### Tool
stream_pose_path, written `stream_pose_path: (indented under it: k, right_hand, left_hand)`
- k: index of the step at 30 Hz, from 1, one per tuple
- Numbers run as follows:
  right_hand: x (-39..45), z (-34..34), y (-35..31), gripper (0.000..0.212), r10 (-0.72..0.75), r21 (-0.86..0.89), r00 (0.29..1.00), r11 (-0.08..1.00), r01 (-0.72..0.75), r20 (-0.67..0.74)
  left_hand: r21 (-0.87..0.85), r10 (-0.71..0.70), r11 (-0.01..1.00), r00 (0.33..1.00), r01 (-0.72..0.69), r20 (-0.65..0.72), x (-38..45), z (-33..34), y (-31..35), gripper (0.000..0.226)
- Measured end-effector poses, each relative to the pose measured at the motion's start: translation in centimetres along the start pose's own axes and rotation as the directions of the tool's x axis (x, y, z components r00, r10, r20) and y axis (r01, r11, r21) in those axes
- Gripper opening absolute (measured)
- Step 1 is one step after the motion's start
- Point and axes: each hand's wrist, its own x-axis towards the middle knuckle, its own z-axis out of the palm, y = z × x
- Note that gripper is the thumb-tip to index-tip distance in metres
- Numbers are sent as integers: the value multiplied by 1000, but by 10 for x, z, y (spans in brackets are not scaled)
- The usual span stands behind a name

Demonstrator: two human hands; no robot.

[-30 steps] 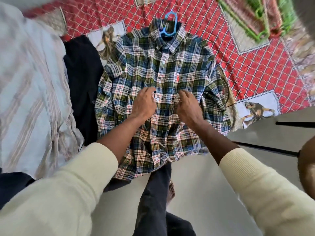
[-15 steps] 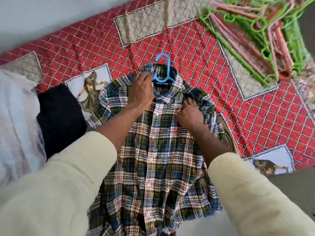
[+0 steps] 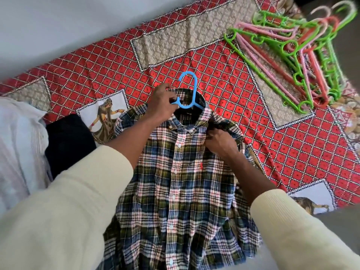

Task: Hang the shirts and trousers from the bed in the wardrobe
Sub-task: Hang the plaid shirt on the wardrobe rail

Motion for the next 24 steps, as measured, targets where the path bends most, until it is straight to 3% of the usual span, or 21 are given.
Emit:
stream_pose_path:
  k: [2,4,5,6,8,9,12,15,19,20,21,24]
  right_hand:
    - [-7,-18,-6,22,-8,71,974,997,24,-228]
    - [-17,-42,-17,21,27,255,874,960,112,-485]
    - [-24,-58,-24,32,23,270,814,948,167,-580]
    - [-30,-72,-29,46,1,247,797,951,186,-604]
    - [-46,-100,-41,61,-61,225,844,951,211,-533]
    - [-54,-111,-46,59,-95,240,876,943,232,-473]
    - [-110,-135,-52,21,-191,221,890,927,302,-414]
    - [-196,-155,-43,24,-174,306,833,875,376,-525]
    - [-331,-162,-31,3,-235,128,651,879,459,-722]
    - [-364,-164,-32,2,-243,113,637,879,464,-731]
    - [-396,-169,-33,3,-258,134,658,865,483,-707]
    - [-491,-197,-38,17,-255,411,831,773,482,-494]
  left_hand:
    - [-72,2,997,995,-9,-104,-9,-12,12,27]
    - [-113,-7,993,984,-13,-178,-18,-31,27,23]
    - [-120,11,992,978,-37,-208,-23,-43,34,23]
    - [-119,43,990,973,-72,-226,-29,-56,40,22]
    - [-111,112,983,960,-145,-257,-46,-81,55,22]
    - [-99,143,979,949,-176,-280,-55,-93,64,20]
    - [-40,252,959,904,-282,-345,-103,-133,101,14]
    - [-28,306,938,864,-345,-400,-166,-175,135,14]
    - [-77,295,925,829,-373,-476,-271,-228,194,14]
    - [-95,269,929,830,-357,-489,-296,-240,212,14]
    - [-113,238,936,837,-333,-493,-321,-252,230,14]
    - [-87,211,954,848,-287,-487,-392,-291,279,9]
